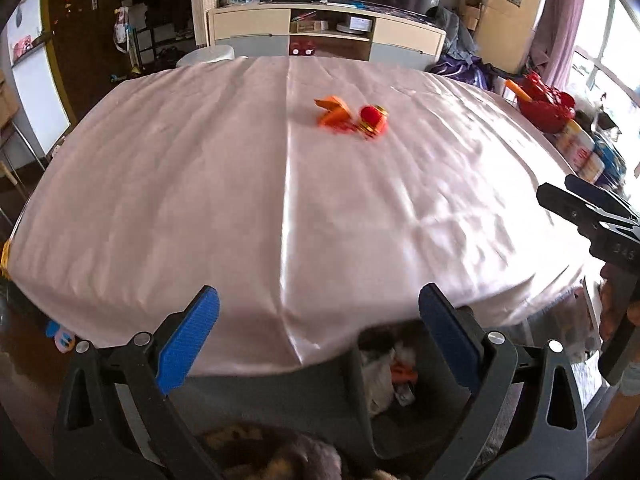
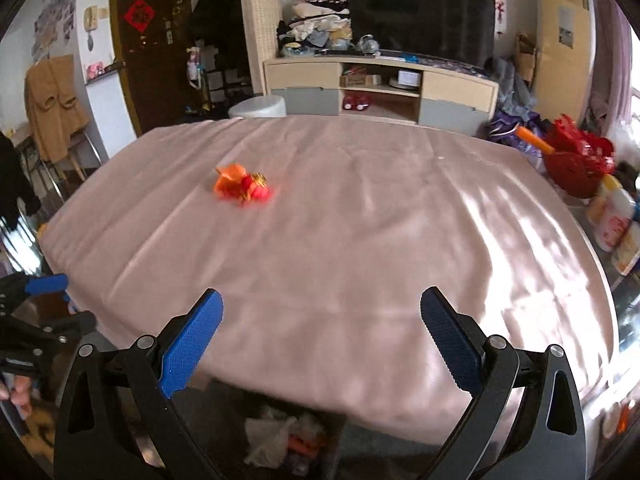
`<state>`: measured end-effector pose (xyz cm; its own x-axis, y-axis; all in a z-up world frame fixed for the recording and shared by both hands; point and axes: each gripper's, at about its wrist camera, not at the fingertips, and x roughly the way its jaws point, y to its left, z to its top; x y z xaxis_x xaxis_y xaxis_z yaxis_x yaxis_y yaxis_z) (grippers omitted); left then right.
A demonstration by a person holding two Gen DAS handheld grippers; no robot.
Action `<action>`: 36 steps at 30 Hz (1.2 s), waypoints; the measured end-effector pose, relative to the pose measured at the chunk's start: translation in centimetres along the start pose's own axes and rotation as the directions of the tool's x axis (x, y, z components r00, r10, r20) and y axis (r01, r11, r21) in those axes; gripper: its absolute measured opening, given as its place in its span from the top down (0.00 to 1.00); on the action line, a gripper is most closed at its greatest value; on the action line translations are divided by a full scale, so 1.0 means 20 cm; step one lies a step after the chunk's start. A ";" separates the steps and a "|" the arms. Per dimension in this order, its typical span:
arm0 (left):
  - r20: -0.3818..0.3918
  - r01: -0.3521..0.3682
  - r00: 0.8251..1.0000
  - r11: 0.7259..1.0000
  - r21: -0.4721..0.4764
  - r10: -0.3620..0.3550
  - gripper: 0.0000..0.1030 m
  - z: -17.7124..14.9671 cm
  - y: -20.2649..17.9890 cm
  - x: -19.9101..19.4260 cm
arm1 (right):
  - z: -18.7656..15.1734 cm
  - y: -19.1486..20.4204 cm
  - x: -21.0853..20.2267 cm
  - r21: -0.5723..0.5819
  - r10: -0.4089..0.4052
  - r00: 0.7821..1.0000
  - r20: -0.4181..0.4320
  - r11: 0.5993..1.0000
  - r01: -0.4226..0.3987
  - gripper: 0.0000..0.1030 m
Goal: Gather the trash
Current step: 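Move the right tool to the red lantern ornament and grasp it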
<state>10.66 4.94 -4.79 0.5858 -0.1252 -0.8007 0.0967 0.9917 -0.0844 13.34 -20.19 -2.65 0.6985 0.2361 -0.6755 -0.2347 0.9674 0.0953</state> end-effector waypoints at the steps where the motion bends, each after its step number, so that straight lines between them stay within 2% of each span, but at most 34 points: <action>1: 0.000 -0.002 1.000 1.000 -0.004 0.002 0.08 0.04 0.02 0.03 | 0.02 0.02 0.03 0.001 0.008 1.000 -0.003 1.000 -0.008 0.04; 5: -0.004 -0.006 1.000 1.000 -0.003 0.006 0.08 0.15 0.05 0.12 | 0.14 0.08 0.19 -0.017 0.029 1.000 -0.008 0.999 -0.029 0.04; 13: -0.023 0.001 1.000 1.000 0.014 -0.001 0.08 0.31 0.07 0.30 | 0.31 0.18 0.54 0.014 0.104 0.991 -0.084 0.995 -0.103 0.05; 15: -0.031 0.015 0.999 1.000 0.015 -0.014 0.08 0.33 0.07 0.34 | 0.34 0.20 0.60 0.011 0.114 0.989 -0.090 0.993 -0.113 0.11; 17: -0.037 0.021 0.999 1.000 0.023 -0.020 0.08 0.35 0.07 0.38 | 0.37 0.22 0.65 0.019 0.139 0.984 -0.110 0.990 -0.138 0.25; 19: -0.038 0.025 0.999 0.999 0.029 -0.024 0.09 0.38 0.07 0.40 | 0.40 0.24 0.71 0.023 0.155 0.979 -0.130 0.988 -0.153 0.31; 24: -0.033 0.034 0.999 0.998 0.054 -0.033 0.09 0.44 0.05 0.45 | 0.43 0.27 0.80 0.008 0.169 0.973 -0.159 0.985 -0.170 0.36; 27: -0.030 0.039 0.999 0.997 0.071 -0.037 0.09 0.48 0.03 0.48 | 0.44 0.28 0.84 0.003 0.179 0.968 -0.174 0.983 -0.181 0.44; 28: -0.029 0.042 0.999 0.996 0.075 -0.039 0.09 0.49 0.02 0.49 | 0.43 0.28 0.85 0.003 0.184 0.967 -0.179 0.982 -0.187 0.49; 29: -0.029 0.046 0.999 0.996 0.074 -0.044 0.09 0.51 0.02 0.50 | 0.43 0.27 0.86 0.002 0.188 0.965 -0.184 0.982 -0.191 0.57; 31: -0.030 0.058 0.998 0.996 0.069 -0.056 0.09 0.53 0.01 0.52 | 0.43 0.26 0.87 0.007 0.211 0.959 -0.190 0.977 -0.214 0.65; 36: -0.033 0.067 0.997 0.994 0.082 -0.064 0.13 0.61 -0.01 0.59 | 0.48 0.19 0.85 0.010 0.185 0.970 -0.160 0.983 -0.186 0.65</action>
<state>27.30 2.85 -7.02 0.5515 -0.1875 -0.8129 0.2010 0.9756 -0.0886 30.85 -11.68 -6.84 0.5260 0.3932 -0.7542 -0.3536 0.9076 0.2265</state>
